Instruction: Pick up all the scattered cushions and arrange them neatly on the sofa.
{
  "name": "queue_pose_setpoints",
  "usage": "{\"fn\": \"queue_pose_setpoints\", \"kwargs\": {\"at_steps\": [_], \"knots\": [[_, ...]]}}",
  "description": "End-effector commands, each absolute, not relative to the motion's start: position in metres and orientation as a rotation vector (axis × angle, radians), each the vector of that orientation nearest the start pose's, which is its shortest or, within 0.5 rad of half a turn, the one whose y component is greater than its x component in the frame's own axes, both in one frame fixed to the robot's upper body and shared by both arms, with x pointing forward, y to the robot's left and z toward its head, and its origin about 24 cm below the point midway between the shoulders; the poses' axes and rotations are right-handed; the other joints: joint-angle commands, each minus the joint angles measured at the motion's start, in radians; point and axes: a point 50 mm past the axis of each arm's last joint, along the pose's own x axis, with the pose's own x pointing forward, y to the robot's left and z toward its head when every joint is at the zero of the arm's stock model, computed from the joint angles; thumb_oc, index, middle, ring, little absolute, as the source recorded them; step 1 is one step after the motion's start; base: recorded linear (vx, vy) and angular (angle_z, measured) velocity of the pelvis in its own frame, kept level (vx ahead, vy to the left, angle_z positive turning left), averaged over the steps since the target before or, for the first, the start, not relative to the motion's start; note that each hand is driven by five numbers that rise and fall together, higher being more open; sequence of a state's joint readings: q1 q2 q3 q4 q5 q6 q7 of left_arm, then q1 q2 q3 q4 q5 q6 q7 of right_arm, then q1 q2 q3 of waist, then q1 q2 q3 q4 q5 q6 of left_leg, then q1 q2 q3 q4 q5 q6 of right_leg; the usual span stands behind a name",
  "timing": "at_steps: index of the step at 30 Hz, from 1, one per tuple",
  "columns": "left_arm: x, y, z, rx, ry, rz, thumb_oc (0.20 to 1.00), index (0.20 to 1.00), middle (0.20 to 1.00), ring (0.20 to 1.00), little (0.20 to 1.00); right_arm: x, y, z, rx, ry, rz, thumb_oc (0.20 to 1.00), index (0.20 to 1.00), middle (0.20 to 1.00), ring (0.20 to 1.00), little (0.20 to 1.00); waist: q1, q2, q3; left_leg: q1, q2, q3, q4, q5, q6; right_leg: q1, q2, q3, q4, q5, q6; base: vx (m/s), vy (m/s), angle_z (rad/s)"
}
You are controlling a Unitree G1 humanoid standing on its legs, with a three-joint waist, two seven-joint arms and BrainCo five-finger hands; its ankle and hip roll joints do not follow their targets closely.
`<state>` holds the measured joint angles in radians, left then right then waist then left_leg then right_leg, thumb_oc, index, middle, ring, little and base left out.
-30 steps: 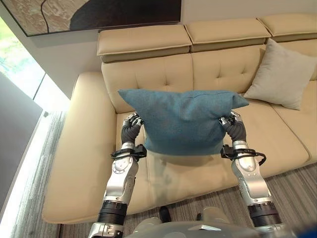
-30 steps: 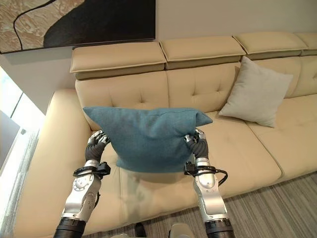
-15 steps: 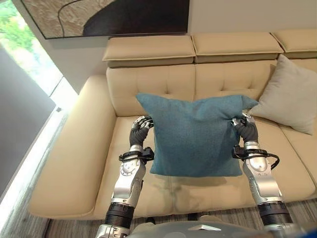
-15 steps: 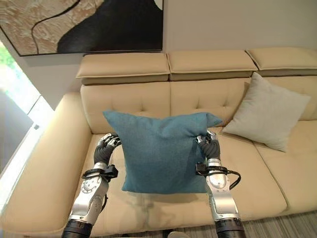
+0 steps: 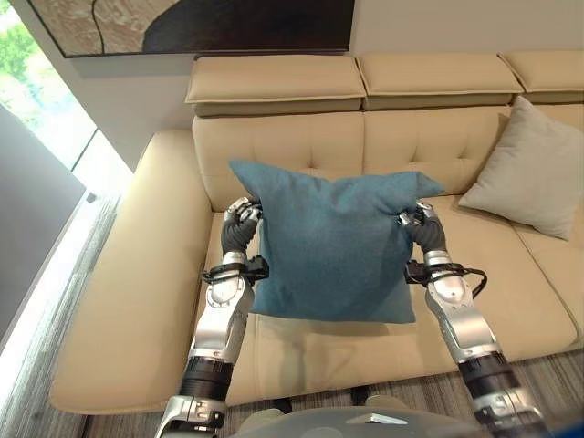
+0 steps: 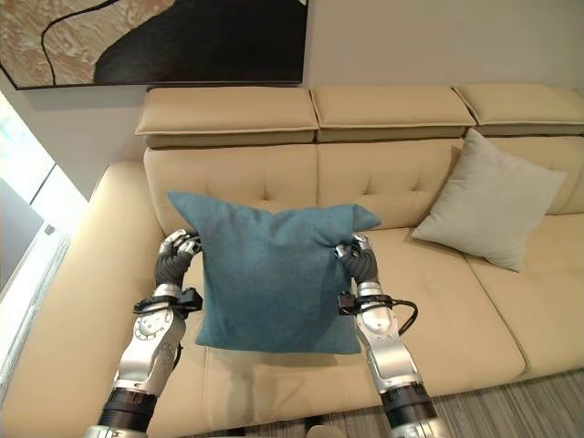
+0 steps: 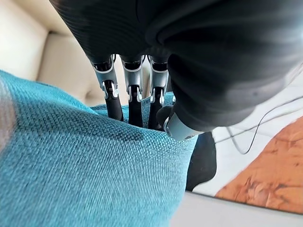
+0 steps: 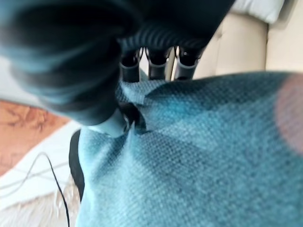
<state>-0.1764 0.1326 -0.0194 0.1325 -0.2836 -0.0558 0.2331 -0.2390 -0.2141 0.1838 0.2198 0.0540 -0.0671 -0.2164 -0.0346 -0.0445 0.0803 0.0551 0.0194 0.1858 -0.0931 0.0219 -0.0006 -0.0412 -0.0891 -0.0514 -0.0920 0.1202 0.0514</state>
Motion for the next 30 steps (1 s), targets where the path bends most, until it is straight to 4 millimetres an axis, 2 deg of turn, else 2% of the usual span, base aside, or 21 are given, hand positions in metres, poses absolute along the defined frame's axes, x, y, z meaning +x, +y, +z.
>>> {"fn": "queue_pose_setpoints", "kwargs": {"at_steps": [1, 6, 7, 8, 9, 10, 16, 19, 21, 24, 27, 28, 29, 30], "knots": [[0.314, 0.135, 0.121, -0.148, -0.336, 0.042, 0.200, 0.200, 0.200, 0.200, 0.200, 0.320, -0.118, 0.131, -0.158, -0.411, 0.039, 0.200, 0.200, 0.200, 0.200, 0.200, 0.017, 0.012, -0.021, 0.011, -0.001, -0.006, 0.006, -0.089, -0.039, 0.070, 0.026, 0.022, 0.005, -0.052, 0.046, -0.13, -0.003, -0.03], [0.338, 0.131, 0.169, -0.136, -0.481, 0.055, 0.200, 0.200, 0.200, 0.200, 0.200, 0.341, -0.094, 0.185, -0.219, -0.581, 0.056, 0.200, 0.200, 0.200, 0.200, 0.200, 0.027, 0.014, 0.041, -0.099, -0.002, -0.020, 0.006, -0.055, -0.040, -0.031, 0.041, 0.040, 0.005, -0.032, 0.040, -0.19, -0.018, -0.05], [0.345, 0.127, 0.189, -0.131, -0.537, 0.058, 0.200, 0.200, 0.200, 0.200, 0.200, 0.346, -0.086, 0.207, -0.242, -0.651, 0.047, 0.200, 0.200, 0.200, 0.200, 0.200, 0.030, 0.014, 0.064, -0.139, 0.000, -0.024, 0.006, -0.041, -0.045, -0.064, 0.044, 0.039, 0.005, -0.028, 0.036, -0.28, -0.028, -0.02], [0.357, 0.123, 0.218, -0.101, -0.610, 0.058, 0.200, 0.200, 0.200, 0.200, 0.200, 0.354, -0.081, 0.240, -0.268, -0.735, 0.021, 0.200, 0.200, 0.200, 0.200, 0.200, 0.023, 0.018, 0.090, -0.192, -0.001, -0.033, 0.006, -0.020, -0.050, -0.110, 0.044, 0.032, 0.005, -0.019, 0.031, -0.25, -0.021, 0.07], [0.361, 0.123, 0.231, -0.084, -0.641, 0.070, 0.200, 0.200, 0.200, 0.200, 0.200, 0.356, -0.080, 0.255, -0.283, -0.774, 0.007, 0.200, 0.200, 0.200, 0.200, 0.200, 0.018, 0.021, 0.104, -0.210, 0.000, -0.035, 0.006, -0.011, -0.053, -0.125, 0.042, 0.027, 0.005, -0.014, 0.029, -0.17, -0.020, 0.13], [0.367, 0.127, 0.256, -0.054, -0.700, 0.094, 0.200, 0.200, 0.200, 0.200, 0.200, 0.358, -0.078, 0.282, -0.311, -0.845, -0.023, 0.200, 0.200, 0.200, 0.200, 0.200, 0.014, 0.026, 0.129, -0.233, -0.001, -0.039, 0.006, 0.000, -0.058, -0.144, 0.040, 0.019, 0.005, -0.012, 0.026, -0.10, -0.022, 0.17], [0.367, 0.135, 0.332, -0.021, -0.883, 0.157, 0.200, 0.200, 0.200, 0.200, 0.200, 0.354, -0.081, 0.364, -0.431, -1.045, -0.122, 0.200, 0.200, 0.200, 0.200, 0.200, -0.001, 0.040, 0.202, -0.342, 0.005, -0.057, 0.006, 0.042, -0.082, -0.232, 0.035, 0.004, 0.005, 0.009, 0.033, -0.07, -0.013, 0.05], [0.366, 0.136, 0.354, -0.008, -0.919, 0.171, 0.200, 0.200, 0.200, 0.200, 0.200, 0.353, -0.086, 0.383, -0.503, -1.073, -0.150, 0.200, 0.200, 0.200, 0.200, 0.200, 0.000, 0.037, 0.220, -0.380, 0.013, -0.063, 0.006, 0.051, -0.092, -0.273, 0.029, 0.003, 0.005, 0.016, 0.037, -0.03, -0.017, -0.01], [0.366, 0.137, 0.364, 0.003, -0.935, 0.174, 0.200, 0.200, 0.200, 0.200, 0.200, 0.355, -0.088, 0.389, -0.522, -1.072, -0.157, 0.200, 0.200, 0.200, 0.200, 0.200, -0.001, 0.036, 0.240, -0.390, 0.013, -0.064, 0.006, 0.057, -0.098, -0.284, 0.029, -0.001, 0.005, 0.020, 0.036, -0.01, -0.028, -0.06], [0.365, 0.141, 0.368, 0.024, -0.940, 0.194, 0.200, 0.200, 0.200, 0.200, 0.200, 0.356, -0.090, 0.386, -0.526, -1.063, -0.158, 0.200, 0.200, 0.200, 0.200, 0.200, -0.003, 0.036, 0.275, -0.394, 0.015, -0.067, 0.006, 0.061, -0.102, -0.288, 0.025, -0.006, 0.005, 0.024, 0.037, -0.01, -0.040, -0.03], [0.367, 0.145, 0.366, 0.048, -0.926, 0.201, 0.200, 0.200, 0.200, 0.200, 0.200, 0.362, -0.093, 0.376, -0.530, -1.019, -0.151, 0.200, 0.200, 0.200, 0.200, 0.200, -0.008, 0.040, 0.308, -0.398, 0.014, -0.072, 0.006, 0.067, -0.104, -0.292, 0.025, -0.008, 0.005, 0.026, 0.036, 0.00, 0.000, 0.00], [0.370, 0.147, 0.364, 0.054, -0.906, 0.206, 0.605, 0.605, 0.605, 0.605, 0.605, 0.367, -0.095, 0.370, -0.538, -0.989, -0.153, 0.495, 0.495, 0.495, 0.495, 0.495, -0.010, 0.040, 0.320, -0.399, 0.014, -0.073, 0.006, 0.070, -0.106, -0.292, 0.024, -0.009, 0.005, 0.028, 0.036, -0.02, -0.015, 0.04], [0.371, 0.150, 0.363, 0.060, -0.896, 0.214, 1.000, 1.000, 1.000, 1.000, 1.000, 0.369, -0.095, 0.368, -0.547, -0.972, -0.152, 1.000, 1.000, 1.000, 1.000, 1.000, -0.011, 0.040, 0.327, -0.398, 0.016, -0.073, 0.006, 0.070, -0.106, -0.293, 0.024, -0.010, 0.005, 0.029, 0.036, -0.02, -0.014, 0.04], [0.372, 0.152, 0.363, 0.069, -0.892, 0.220, 1.000, 1.000, 1.000, 1.000, 1.000, 0.371, -0.097, 0.367, -0.556, -0.964, -0.155, 1.000, 1.000, 1.000, 1.000, 1.000, -0.012, 0.042, 0.334, -0.396, 0.015, -0.075, 0.006, 0.069, -0.106, -0.291, 0.024, -0.011, 0.005, 0.029, 0.036, -0.01, -0.015, 0.05]]}}
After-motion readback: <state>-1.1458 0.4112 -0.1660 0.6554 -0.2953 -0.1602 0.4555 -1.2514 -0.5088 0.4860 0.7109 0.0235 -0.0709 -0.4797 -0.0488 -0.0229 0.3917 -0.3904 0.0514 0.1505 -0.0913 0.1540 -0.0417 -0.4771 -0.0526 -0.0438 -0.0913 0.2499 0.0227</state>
